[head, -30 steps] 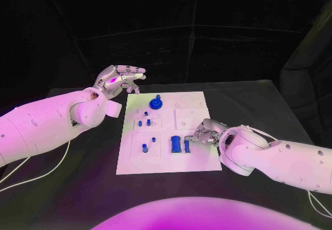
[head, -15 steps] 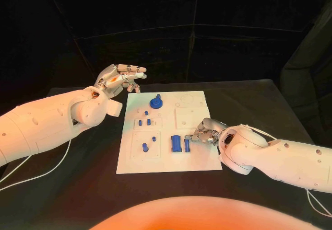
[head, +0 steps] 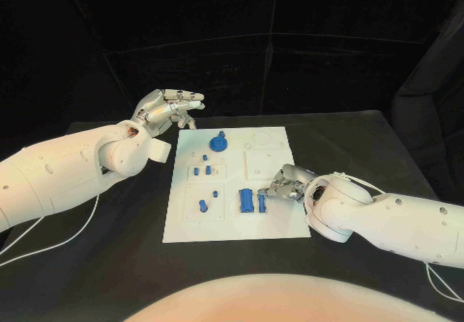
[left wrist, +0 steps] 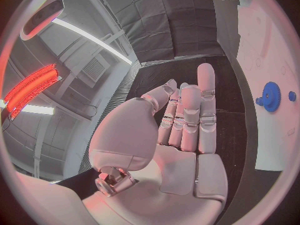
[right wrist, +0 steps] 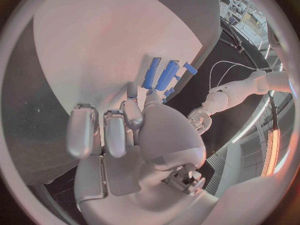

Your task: Assemble the parts on the task board

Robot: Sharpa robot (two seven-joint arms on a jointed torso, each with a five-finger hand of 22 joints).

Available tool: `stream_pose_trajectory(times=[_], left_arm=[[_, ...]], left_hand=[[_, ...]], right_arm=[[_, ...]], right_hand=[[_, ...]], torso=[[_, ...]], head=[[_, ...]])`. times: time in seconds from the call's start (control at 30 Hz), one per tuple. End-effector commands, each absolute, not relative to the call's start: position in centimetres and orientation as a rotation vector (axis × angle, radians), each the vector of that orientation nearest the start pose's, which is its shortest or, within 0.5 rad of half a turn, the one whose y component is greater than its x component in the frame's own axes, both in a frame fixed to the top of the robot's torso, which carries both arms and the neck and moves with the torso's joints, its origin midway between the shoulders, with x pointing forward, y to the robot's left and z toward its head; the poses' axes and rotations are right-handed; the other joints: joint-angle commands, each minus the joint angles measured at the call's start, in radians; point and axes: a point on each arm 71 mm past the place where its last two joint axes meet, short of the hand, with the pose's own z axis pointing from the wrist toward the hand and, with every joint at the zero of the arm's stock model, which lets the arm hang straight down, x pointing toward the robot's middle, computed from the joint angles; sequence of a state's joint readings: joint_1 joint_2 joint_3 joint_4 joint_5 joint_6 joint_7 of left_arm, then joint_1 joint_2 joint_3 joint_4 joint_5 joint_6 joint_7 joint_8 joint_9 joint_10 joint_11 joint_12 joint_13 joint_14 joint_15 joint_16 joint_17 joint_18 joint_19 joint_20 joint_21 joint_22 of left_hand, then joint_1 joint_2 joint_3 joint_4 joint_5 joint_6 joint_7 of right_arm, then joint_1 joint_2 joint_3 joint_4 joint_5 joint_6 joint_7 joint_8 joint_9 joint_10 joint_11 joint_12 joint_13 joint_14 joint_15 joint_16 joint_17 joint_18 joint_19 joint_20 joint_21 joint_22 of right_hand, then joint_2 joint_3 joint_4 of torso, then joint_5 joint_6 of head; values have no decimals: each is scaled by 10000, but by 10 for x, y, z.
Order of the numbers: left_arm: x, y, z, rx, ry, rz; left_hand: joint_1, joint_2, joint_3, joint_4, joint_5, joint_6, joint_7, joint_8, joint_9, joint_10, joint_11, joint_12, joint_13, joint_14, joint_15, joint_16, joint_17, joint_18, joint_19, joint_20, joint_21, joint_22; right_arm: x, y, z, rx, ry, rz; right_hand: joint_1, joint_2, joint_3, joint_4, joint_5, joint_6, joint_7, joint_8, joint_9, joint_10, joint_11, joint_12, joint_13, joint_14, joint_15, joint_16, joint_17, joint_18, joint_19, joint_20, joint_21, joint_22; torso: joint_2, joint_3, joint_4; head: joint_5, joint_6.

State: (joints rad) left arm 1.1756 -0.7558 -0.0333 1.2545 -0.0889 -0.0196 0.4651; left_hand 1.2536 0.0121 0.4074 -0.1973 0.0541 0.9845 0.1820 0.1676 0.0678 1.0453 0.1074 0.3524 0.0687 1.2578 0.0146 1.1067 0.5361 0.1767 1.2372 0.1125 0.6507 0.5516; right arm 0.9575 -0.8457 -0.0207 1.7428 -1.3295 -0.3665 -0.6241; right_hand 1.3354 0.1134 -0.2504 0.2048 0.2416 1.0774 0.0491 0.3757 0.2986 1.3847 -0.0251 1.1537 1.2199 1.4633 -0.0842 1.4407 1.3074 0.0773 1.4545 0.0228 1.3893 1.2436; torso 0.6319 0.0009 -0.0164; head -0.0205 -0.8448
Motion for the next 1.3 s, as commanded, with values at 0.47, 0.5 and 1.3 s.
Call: stream_pose_trajectory(times=[0.47,0.5,1.3], left_arm=[[525,232,-197,-9696,14543,-16788],[525,232,-197,-9697,14540,-16785],[534,235,-199,-10103,13909,-16729]], left_hand=[[-32,48,35,-39,-14,-25,17,42,-7,-58,-24,60,-12,-67,6,-33,-15,59,-59,-7,-50,-16],[-37,52,38,-38,-14,-26,18,43,-7,-61,-23,63,-12,-70,8,-33,-21,58,-59,-6,-52,-18],[-540,-146,-994,433,-68,-137,107,41,-21,-411,303,-506,-65,-2861,678,-4954,-2954,-52,-2761,661,-2761,-1672]], right_arm=[[401,-170,-277,2724,20054,4585],[401,-170,-276,2745,19920,4754],[491,-228,-221,8050,15587,12516]], right_hand=[[337,-71,23,-344,-669,-44,17,51,49,40,6,-9,1,717,-64,45,795,-125,20,-52,29,16],[262,-73,-10,-304,-680,-48,25,47,50,40,14,-13,-1,716,-57,41,791,-124,18,-49,26,13],[1757,292,-430,-925,-484,-1651,1354,-1928,-751,-3728,1356,-8946,-7765,-2560,1205,-9965,-7791,1035,-3825,1129,-8280,-9018]], torso=[[-7,-7,-4],[-7,-8,-8],[-492,-183,-79]], head=[[10,-13],[10,-11],[-272,683]])
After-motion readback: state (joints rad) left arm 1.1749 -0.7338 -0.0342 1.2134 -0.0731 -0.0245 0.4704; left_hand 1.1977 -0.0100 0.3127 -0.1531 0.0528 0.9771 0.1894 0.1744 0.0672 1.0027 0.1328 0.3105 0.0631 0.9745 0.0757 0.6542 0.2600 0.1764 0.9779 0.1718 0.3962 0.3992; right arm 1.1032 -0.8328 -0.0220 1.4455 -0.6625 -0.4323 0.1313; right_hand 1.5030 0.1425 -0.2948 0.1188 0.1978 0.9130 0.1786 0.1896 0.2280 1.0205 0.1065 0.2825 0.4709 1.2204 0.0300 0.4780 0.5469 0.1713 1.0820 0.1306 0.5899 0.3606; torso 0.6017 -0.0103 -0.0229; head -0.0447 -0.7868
